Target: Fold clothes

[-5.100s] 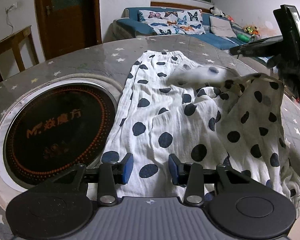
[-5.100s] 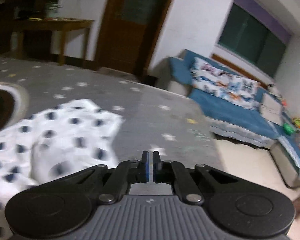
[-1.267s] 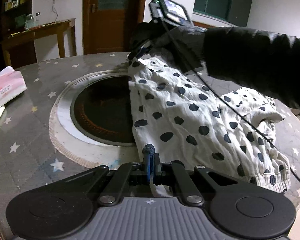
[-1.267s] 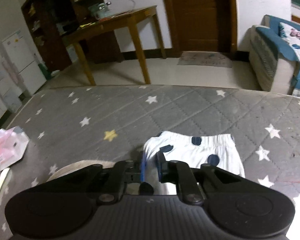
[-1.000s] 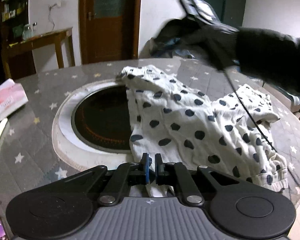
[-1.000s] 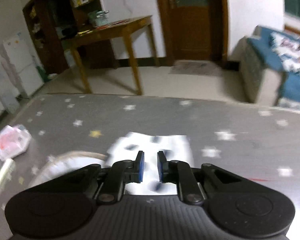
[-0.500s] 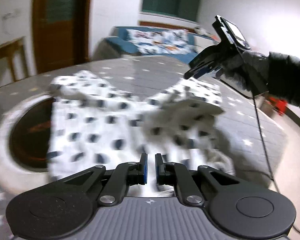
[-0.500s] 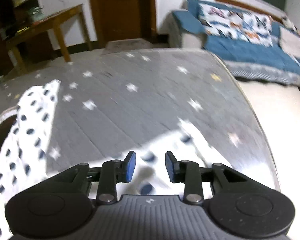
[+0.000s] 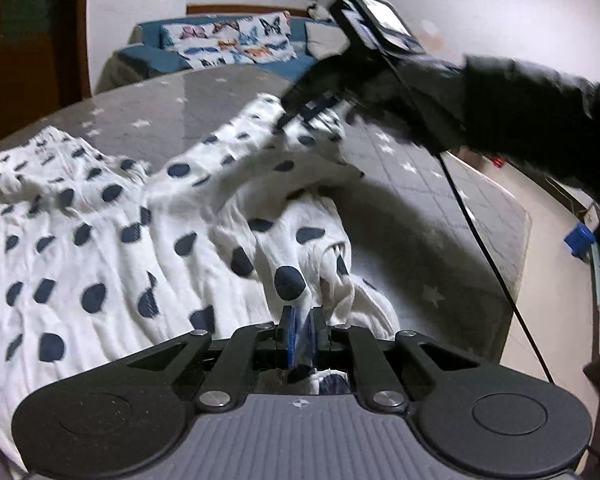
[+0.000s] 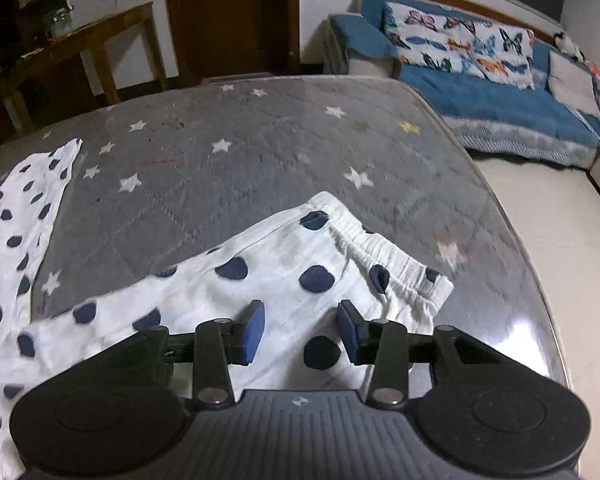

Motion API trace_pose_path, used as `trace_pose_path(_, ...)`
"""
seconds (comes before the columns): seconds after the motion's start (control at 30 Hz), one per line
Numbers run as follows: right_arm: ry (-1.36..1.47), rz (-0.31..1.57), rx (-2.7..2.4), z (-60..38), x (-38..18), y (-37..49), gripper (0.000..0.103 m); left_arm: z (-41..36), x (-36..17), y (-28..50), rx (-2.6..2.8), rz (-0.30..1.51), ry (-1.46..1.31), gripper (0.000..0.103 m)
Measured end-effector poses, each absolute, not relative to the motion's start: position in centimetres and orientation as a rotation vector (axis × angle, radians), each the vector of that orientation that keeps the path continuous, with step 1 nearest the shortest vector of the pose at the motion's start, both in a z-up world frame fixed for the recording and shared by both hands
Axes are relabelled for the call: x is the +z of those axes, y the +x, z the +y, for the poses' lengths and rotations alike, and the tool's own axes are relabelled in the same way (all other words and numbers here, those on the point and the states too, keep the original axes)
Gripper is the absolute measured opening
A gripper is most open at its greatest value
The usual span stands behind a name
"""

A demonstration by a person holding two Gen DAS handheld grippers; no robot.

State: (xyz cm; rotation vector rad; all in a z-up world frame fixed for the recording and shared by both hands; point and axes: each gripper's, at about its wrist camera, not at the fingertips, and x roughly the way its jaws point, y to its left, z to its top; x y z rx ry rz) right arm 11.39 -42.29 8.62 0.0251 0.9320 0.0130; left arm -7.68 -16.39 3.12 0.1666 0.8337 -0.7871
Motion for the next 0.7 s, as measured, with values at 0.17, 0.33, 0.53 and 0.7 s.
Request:
trace_pose_path(0.17, -0.009, 0.898, 0.016, -41.8, 8.3, 13.9, 0.045, -16.1, 2.9, -7.8, -0.823, 0.844, 0.173, 0.009)
trace_pose_path(0.33, -0.007, 0.867, 0.017, -41.3, 7.9, 17.3, 0.046, -16.2, 2.8, -7.8, -0.857, 0.846, 0.181, 0.009)
trace_pose_path(0.53, -0.012, 0.827, 0.047, -40.0, 7.5, 20.3, 0.054, -16.5, 2.5, -7.7, -0.885, 0.844, 0.180, 0.009)
trace_pose_path(0.7, -0.022, 0.825, 0.067, -39.7, 7.6, 20.8, 0.054, -16.6, 2.5, -7.3, -0.890, 0.847, 0.173, 0.013)
